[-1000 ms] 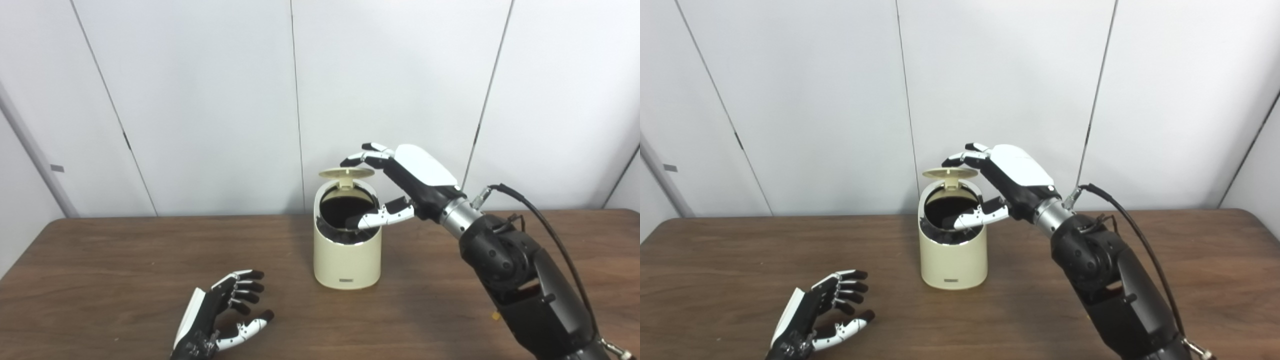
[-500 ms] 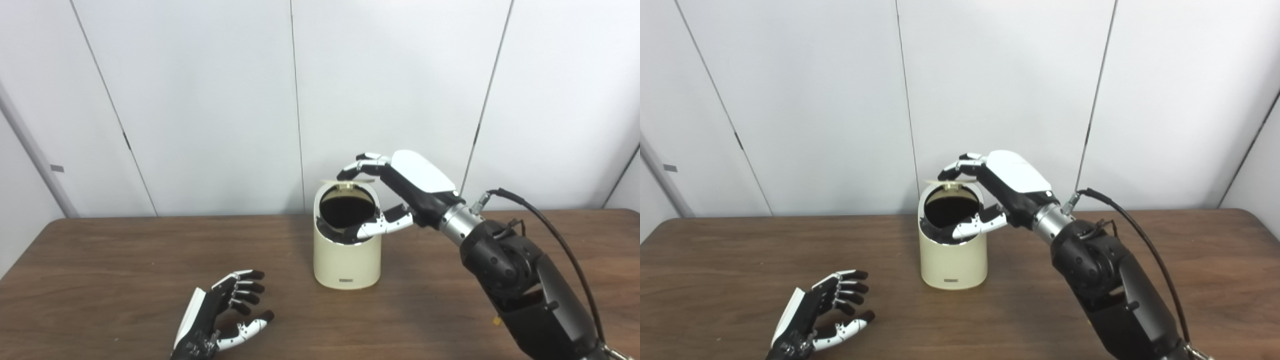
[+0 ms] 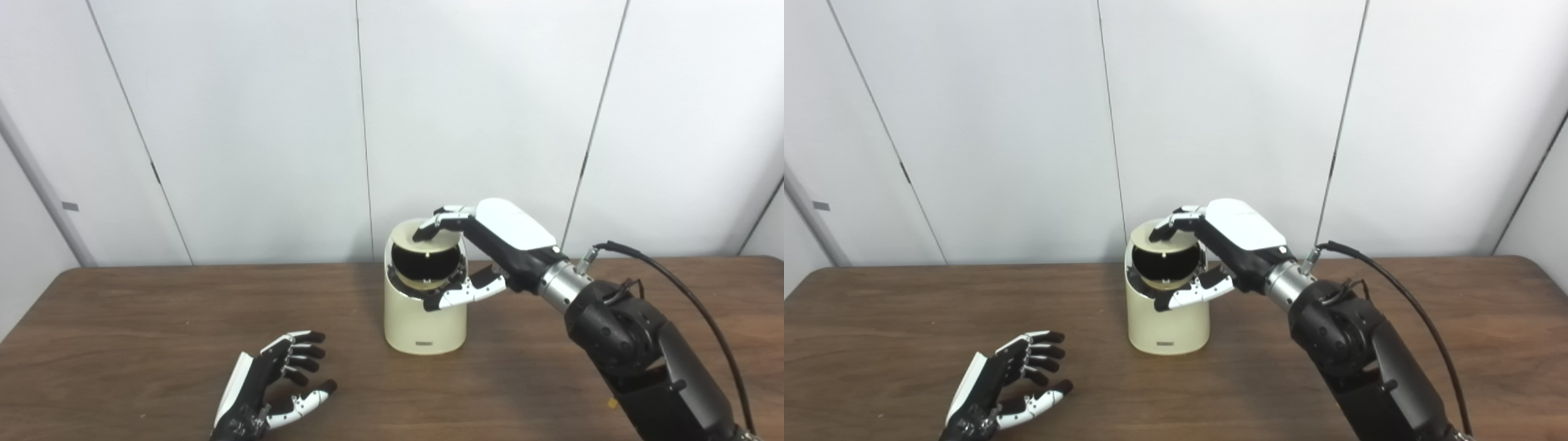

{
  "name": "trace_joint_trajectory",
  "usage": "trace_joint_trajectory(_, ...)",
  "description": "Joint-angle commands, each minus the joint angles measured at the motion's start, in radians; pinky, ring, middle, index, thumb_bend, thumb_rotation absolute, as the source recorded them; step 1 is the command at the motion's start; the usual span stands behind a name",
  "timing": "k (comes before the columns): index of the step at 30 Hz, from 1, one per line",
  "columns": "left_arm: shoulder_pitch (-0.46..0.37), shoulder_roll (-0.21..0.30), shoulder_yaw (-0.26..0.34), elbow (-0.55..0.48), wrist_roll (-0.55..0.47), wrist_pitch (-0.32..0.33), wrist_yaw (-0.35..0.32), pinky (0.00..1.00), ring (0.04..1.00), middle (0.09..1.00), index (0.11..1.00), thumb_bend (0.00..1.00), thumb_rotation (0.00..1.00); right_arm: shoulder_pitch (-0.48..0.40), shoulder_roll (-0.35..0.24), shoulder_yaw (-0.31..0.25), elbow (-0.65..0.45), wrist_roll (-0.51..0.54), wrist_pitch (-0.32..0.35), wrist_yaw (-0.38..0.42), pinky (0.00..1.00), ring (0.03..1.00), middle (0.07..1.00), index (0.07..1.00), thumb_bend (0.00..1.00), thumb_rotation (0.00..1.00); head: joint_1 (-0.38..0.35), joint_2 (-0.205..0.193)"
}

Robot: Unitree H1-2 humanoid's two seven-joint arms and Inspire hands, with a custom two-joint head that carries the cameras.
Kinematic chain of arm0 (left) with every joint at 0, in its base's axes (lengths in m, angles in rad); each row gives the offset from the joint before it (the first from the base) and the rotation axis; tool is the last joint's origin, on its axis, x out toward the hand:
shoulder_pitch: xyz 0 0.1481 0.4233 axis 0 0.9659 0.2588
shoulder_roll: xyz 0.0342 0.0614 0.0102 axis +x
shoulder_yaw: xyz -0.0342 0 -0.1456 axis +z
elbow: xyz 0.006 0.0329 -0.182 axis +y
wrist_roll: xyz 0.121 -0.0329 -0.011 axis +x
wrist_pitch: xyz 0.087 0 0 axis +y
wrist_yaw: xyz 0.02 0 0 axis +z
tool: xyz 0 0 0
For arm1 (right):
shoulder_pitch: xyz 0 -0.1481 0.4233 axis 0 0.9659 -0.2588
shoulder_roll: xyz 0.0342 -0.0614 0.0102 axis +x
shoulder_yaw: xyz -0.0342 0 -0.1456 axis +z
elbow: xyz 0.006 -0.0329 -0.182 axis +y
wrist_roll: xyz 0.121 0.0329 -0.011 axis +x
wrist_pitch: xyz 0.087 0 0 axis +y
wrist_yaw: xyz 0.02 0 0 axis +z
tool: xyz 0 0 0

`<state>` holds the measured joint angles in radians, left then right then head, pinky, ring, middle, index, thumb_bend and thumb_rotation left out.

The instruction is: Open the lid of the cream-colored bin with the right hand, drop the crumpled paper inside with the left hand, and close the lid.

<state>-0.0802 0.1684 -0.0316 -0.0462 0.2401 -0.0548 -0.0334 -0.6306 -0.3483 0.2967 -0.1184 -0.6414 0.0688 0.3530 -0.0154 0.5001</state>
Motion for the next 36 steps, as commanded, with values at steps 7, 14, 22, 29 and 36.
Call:
trace_joint_trajectory(7,-0.020,0.001,-0.001,-0.039,0.013,-0.007,0.011,0.53,0.623,0.674,0.734,0.59,0.07,-0.018,-0.028,0.012,-0.008,-0.010,-0.056,0.004,0.93,0.892,0.721,0.706,0.66,0.48,0.005,0.006)
trace_joint_trajectory(14,-0.020,0.000,0.000,-0.045,0.008,-0.003,0.008,0.53,0.624,0.675,0.737,0.59,0.07,-0.012,-0.034,0.025,-0.006,-0.022,-0.061,0.021,0.94,0.901,0.725,0.715,0.67,0.46,0.008,0.011)
trace_joint_trajectory(22,-0.025,-0.003,-0.001,-0.049,0.007,0.007,0.008,0.54,0.629,0.674,0.736,0.59,0.07,0.001,-0.041,0.035,0.012,-0.042,-0.091,0.021,0.97,0.890,0.712,0.700,0.67,0.40,0.010,0.016)
trace_joint_trajectory(29,-0.027,-0.001,-0.002,-0.058,0.011,0.013,0.007,0.54,0.629,0.673,0.736,0.58,0.06,0.012,-0.045,0.033,0.021,-0.040,-0.113,0.017,0.95,0.879,0.701,0.683,0.67,0.41,0.012,0.025)
trace_joint_trajectory(36,-0.022,0.000,-0.003,-0.063,0.009,0.016,0.005,0.54,0.628,0.674,0.737,0.59,0.08,0.023,-0.047,0.039,0.033,-0.047,-0.139,0.009,0.95,0.875,0.693,0.679,0.67,0.41,0.012,0.031)
